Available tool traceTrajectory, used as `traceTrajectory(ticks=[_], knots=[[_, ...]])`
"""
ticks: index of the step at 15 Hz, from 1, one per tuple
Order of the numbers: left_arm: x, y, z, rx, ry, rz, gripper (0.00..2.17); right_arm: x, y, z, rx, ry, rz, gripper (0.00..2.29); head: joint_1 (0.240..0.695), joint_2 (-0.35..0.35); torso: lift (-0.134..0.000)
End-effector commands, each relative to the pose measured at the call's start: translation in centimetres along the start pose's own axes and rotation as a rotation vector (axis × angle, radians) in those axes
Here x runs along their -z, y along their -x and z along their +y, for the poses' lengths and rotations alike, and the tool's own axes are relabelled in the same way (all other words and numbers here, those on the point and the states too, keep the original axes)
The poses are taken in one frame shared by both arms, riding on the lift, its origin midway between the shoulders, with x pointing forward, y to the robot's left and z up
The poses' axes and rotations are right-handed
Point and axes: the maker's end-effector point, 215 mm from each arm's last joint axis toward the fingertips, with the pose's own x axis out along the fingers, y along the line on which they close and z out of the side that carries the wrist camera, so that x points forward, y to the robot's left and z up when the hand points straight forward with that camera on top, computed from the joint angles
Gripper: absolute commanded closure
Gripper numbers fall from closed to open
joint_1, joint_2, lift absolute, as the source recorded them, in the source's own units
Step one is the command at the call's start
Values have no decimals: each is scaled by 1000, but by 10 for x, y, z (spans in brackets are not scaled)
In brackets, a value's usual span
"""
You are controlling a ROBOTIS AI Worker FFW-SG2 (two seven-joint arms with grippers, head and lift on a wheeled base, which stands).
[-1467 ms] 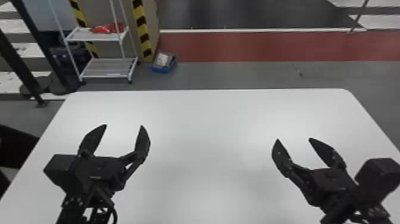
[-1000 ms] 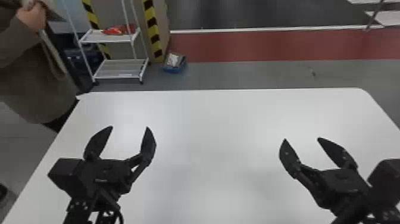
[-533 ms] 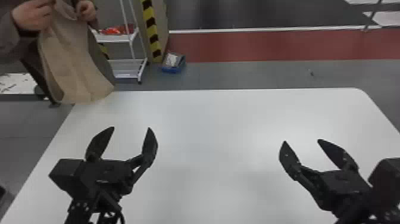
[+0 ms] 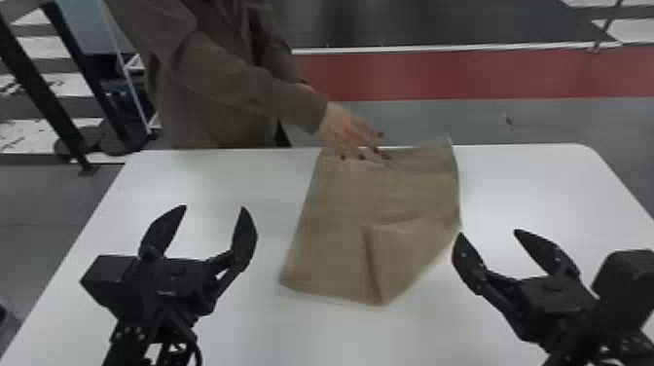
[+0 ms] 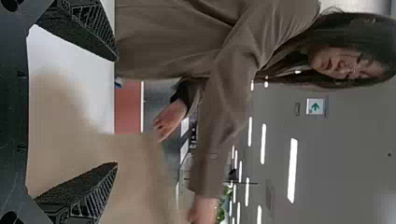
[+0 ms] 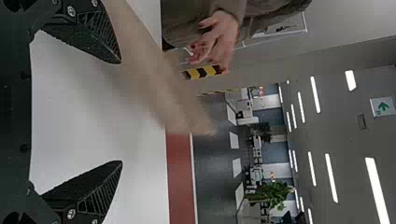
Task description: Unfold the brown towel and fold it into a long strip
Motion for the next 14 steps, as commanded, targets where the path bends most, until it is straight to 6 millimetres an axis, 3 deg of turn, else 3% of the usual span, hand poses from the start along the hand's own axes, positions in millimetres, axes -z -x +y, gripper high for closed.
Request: traceTrajectory(ticks=[1, 14], knots=[[-1, -1, 0, 0, -1, 0, 80, 1, -2, 0, -2, 1, 8, 124, 695, 76, -118], [5, -1, -2, 1, 2, 11, 83, 3, -2, 3, -10, 3, 11, 124, 695, 75, -118]])
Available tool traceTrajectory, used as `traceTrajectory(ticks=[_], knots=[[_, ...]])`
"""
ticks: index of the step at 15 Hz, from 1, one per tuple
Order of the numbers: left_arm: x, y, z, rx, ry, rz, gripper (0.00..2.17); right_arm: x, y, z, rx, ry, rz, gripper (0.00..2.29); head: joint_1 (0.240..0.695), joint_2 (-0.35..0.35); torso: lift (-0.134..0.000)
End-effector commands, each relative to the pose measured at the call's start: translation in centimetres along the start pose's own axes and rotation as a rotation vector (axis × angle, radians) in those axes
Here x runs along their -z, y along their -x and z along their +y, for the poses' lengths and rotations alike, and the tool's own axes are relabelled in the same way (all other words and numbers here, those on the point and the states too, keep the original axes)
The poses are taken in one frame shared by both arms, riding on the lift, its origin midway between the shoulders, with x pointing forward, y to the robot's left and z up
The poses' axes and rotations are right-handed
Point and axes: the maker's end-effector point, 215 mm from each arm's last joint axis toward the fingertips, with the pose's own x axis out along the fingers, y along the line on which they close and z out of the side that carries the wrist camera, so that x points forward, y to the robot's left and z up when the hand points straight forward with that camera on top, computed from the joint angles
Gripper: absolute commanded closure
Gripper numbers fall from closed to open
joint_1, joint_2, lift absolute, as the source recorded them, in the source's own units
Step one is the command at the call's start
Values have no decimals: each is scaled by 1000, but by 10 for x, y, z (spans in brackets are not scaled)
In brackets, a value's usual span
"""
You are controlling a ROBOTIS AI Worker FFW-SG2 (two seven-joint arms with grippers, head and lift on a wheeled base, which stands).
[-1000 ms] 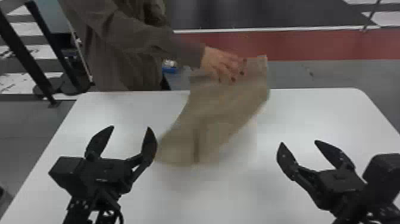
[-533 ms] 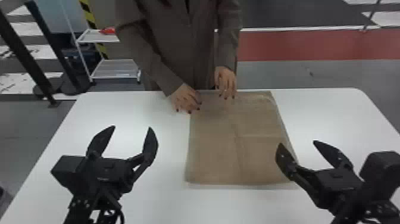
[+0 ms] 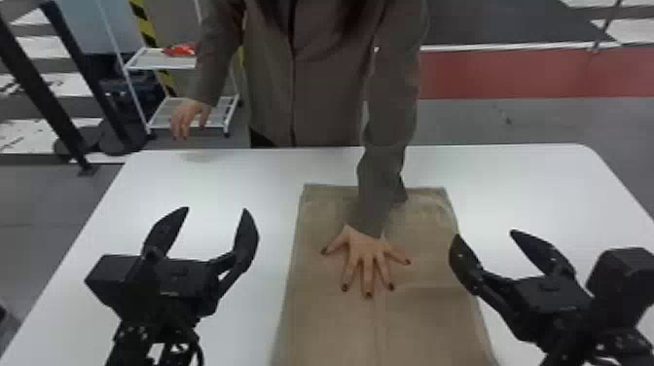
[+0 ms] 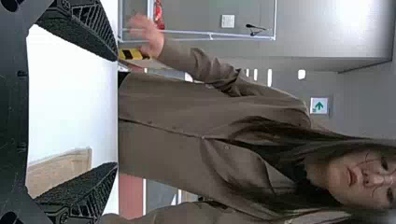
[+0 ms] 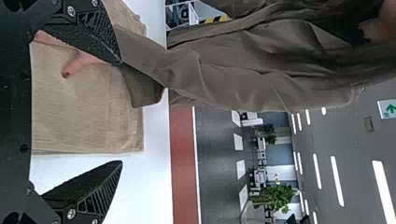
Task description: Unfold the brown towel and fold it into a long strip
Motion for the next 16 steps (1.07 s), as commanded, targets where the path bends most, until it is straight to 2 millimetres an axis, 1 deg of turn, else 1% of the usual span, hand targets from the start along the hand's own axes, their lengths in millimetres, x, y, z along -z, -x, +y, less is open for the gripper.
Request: traceTrajectory(ticks=[1, 9, 12, 14, 16], knots=[[1, 0, 0, -1, 2, 1, 83, -1, 0, 1, -6, 0, -4, 124, 695, 76, -118], [6, 0, 0, -1, 1, 9, 80, 4, -1, 2, -7, -3, -2, 124, 695, 79, -118], [7, 0, 0, 2, 1, 9, 80, 2, -2, 1, -7, -2, -6, 124, 695, 79, -118], [10, -5, -1, 8, 2, 13, 83, 4, -6, 0, -6, -3, -2, 124, 695, 78, -118], [16, -13, -5, 18, 5, 17, 83, 12, -9, -4, -1, -4, 12, 124, 695, 75, -118]])
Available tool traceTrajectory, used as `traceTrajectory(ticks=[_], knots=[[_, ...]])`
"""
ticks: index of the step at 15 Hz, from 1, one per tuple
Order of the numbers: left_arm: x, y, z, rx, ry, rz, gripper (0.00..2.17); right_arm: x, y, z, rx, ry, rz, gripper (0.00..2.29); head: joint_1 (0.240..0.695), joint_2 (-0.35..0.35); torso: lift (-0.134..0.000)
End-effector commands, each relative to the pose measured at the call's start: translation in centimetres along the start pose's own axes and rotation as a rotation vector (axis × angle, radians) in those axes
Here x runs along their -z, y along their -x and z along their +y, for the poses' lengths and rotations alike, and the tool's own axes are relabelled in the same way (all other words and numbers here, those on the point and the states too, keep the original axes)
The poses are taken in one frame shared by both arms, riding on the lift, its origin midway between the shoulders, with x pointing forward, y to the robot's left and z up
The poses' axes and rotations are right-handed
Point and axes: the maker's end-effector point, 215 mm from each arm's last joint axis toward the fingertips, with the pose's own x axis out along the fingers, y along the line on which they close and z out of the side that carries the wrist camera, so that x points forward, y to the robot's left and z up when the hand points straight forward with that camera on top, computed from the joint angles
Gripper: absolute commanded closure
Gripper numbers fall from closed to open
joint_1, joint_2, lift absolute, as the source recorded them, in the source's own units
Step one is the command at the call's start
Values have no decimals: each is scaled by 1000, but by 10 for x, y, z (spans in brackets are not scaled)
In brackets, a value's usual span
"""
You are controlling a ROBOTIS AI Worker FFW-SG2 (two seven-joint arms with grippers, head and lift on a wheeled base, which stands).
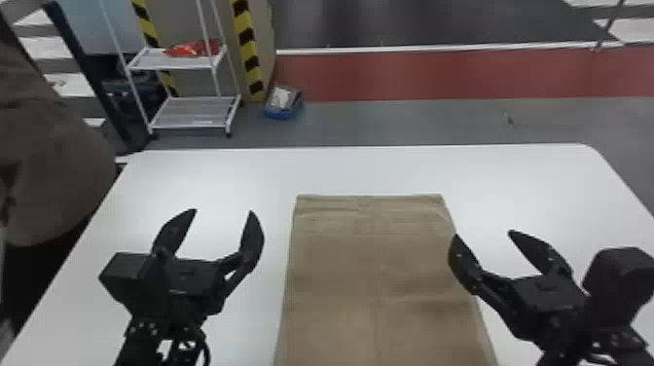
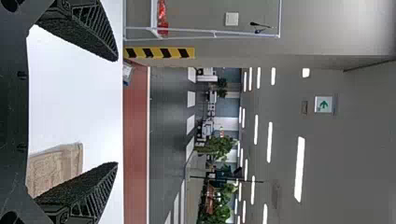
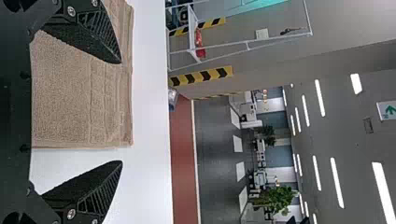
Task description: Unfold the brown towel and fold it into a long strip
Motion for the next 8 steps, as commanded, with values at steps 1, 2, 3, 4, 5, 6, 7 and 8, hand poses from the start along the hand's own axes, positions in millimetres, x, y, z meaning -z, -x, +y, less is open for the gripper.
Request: traceTrajectory(ticks=[1, 2, 3, 4, 5, 6, 7, 8], knots=[[4, -12, -6, 12, 3, 0, 83, 9, -5, -4, 4, -1, 15, 124, 695, 73, -118], [7, -19, -11, 24, 4, 1, 80, 13, -7, -5, 5, -3, 23, 124, 695, 71, -118], [8, -26, -19, 46, 6, 1, 80, 15, -8, -6, 8, 3, 25, 124, 695, 62, -118], [10, -36, -28, 74, 8, -1, 80, 19, -8, -8, 10, 4, 32, 124, 695, 55, -118], [12, -47, -43, 119, 12, -1, 83, 21, -10, -9, 13, 5, 35, 124, 695, 47, -118], [18, -56, -57, 173, 13, 6, 87, 20, -14, -12, 14, 12, 30, 124, 695, 36, -118], [25, -60, -62, 206, 27, 22, 90, 21, -20, -10, 2, 25, 30, 124, 695, 21, -118], [38, -64, -59, 214, 35, 72, 120, 22, -28, -6, -17, 37, 33, 124, 695, -8, -118]])
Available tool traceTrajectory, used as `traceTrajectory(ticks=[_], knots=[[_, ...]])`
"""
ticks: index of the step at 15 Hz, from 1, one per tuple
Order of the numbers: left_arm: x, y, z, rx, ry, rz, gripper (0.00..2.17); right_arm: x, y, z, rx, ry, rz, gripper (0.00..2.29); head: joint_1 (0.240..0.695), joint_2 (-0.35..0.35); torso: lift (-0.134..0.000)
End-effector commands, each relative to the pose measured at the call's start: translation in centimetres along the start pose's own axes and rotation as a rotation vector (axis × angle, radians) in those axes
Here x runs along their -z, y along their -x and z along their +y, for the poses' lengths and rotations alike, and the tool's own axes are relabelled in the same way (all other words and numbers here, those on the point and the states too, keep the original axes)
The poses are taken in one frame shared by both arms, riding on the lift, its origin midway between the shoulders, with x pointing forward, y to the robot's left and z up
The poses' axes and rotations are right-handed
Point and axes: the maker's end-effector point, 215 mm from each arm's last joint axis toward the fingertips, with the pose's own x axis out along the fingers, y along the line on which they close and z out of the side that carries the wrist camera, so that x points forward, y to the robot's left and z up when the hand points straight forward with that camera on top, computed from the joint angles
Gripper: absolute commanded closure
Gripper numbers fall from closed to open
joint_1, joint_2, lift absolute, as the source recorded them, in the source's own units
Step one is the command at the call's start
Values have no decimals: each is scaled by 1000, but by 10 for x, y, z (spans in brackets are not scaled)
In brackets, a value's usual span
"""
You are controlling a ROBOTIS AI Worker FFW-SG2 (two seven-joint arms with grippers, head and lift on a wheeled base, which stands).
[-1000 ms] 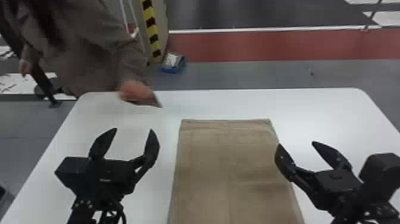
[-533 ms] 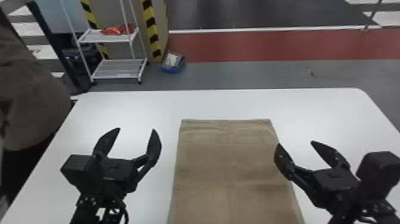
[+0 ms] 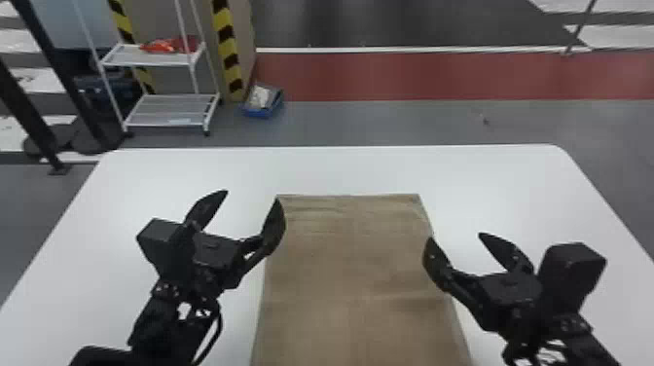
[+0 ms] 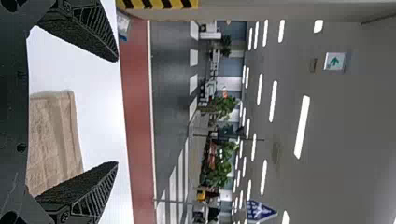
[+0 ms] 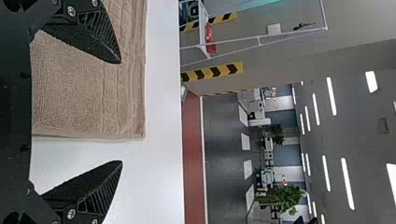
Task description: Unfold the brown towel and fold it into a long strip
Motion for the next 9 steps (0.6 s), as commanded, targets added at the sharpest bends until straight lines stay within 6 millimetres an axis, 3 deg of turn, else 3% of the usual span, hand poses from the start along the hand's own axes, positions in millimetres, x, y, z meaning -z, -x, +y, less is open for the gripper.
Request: traceTrajectory(ticks=[1, 4, 9], knots=[[27, -13, 3, 28, 16, 93, 151, 4, -14, 4, -28, 18, 10, 124, 695, -13, -118], [48, -44, -8, 87, -3, 145, 154, 10, -17, 0, -34, 27, 23, 124, 695, -13, -118], [68, -72, -5, 99, -74, 161, 218, 17, -26, 8, -64, 39, 42, 124, 695, -26, -118]])
